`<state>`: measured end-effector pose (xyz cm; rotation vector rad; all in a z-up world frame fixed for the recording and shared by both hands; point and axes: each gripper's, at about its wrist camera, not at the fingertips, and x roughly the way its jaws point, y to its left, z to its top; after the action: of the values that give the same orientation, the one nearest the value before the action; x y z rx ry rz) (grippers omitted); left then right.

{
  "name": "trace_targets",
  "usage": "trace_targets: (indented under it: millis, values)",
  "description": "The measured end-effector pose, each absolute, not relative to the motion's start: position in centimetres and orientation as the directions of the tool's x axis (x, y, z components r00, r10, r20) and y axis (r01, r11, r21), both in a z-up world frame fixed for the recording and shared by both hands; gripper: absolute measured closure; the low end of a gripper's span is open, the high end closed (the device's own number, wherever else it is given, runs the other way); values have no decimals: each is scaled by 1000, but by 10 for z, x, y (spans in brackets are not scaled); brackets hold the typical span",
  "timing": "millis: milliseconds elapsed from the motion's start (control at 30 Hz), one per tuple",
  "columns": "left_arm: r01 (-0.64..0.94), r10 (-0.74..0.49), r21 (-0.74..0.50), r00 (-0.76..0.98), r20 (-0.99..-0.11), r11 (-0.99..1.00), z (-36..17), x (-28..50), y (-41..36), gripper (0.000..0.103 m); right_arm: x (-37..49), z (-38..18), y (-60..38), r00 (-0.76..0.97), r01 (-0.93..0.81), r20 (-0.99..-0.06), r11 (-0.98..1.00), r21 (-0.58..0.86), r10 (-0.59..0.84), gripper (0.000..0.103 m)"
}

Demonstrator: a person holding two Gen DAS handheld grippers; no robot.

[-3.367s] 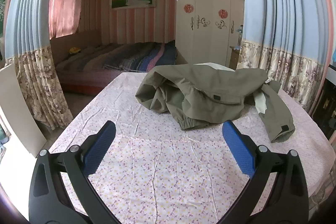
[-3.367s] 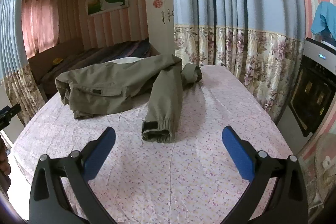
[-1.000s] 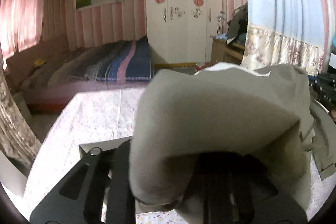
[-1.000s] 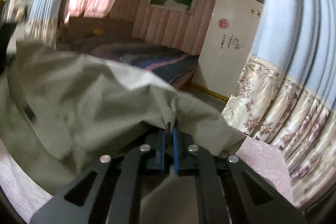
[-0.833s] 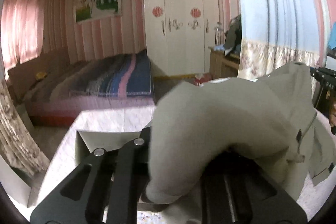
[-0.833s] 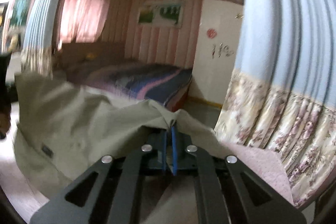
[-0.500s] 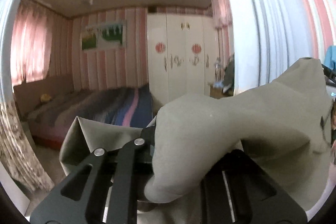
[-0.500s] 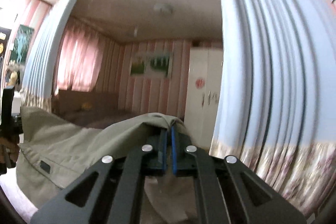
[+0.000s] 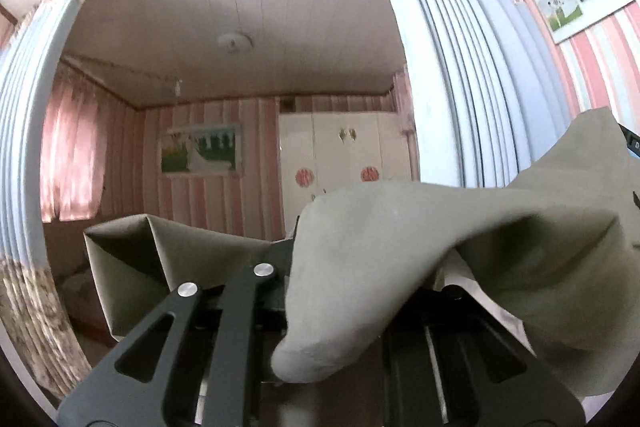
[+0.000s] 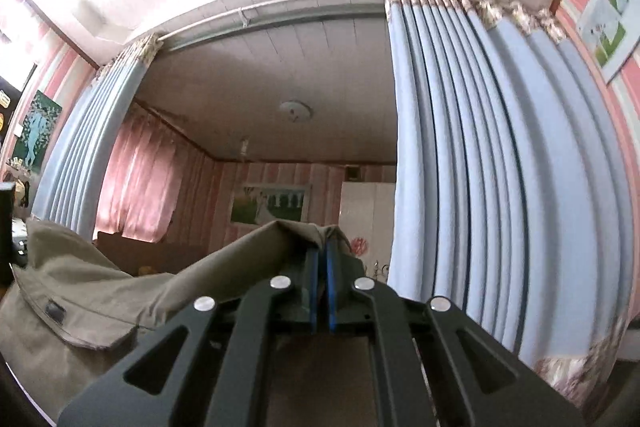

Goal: Fold large clothes
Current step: 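Lift the jacket high with both grippers and shake it open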

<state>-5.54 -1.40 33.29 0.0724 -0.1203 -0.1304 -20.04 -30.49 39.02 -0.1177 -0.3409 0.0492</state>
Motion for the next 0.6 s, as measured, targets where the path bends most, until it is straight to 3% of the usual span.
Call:
trace_targets:
  millis: [300,433,600]
  values:
    - [70,-84,80,977,194,994,449,-105,-6,85,-227,476,-293,931,32,366,992,-121,15,101]
    - [57,-68,91,990,122,994,469,-66,-3,78,-190,490,-295,950,56,312,990,-126,-14,101]
    - [54,-50,91,998,-46,994,428,26,4,73,-83,443,-319,993,52,117,990,-134,-37,101]
